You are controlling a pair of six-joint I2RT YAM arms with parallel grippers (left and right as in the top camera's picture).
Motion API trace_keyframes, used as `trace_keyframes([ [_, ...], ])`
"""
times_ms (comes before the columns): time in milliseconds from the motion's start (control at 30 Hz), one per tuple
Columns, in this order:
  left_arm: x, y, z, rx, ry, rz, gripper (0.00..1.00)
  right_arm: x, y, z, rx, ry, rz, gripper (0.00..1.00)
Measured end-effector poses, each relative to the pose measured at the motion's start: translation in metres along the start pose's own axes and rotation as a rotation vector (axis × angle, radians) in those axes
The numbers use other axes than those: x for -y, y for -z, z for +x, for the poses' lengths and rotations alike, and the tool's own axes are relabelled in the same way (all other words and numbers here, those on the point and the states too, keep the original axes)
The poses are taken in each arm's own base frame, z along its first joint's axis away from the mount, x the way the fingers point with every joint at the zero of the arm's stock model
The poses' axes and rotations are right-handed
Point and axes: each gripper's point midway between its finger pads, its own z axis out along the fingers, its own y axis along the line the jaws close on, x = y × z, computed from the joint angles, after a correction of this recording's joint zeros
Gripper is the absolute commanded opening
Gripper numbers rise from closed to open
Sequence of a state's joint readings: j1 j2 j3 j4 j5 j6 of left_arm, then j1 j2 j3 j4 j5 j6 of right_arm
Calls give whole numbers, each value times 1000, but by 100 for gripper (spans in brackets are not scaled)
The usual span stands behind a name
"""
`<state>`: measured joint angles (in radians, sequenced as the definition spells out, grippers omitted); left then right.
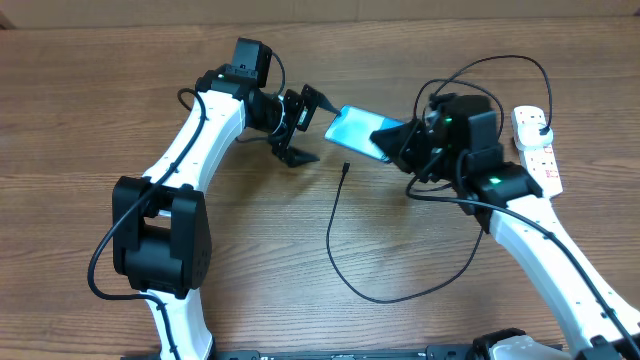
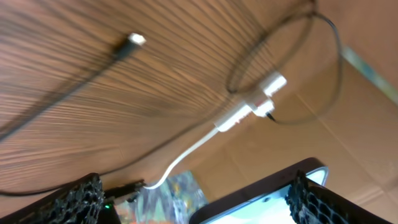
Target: Plug charger to phone and switch on socket
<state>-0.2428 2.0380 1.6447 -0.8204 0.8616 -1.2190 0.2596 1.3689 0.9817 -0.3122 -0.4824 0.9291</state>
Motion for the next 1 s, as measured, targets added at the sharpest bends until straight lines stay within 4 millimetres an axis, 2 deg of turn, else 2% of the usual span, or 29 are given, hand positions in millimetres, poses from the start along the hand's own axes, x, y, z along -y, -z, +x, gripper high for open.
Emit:
trace_keyframes([
  [233, 36, 3, 15, -98, -139, 148, 98, -2, 11, -23, 93, -150, -14, 4],
  [433, 50, 6, 19, -125, -133, 197, 90, -23, 12, -38, 156, -193, -99, 4],
  [800, 76, 13, 24, -165, -80, 279, 82, -32, 2, -32, 213, -437, -110, 4],
  [1000, 79, 15, 28, -188, -75, 288, 72, -44, -20, -30, 194, -559, -177, 4],
])
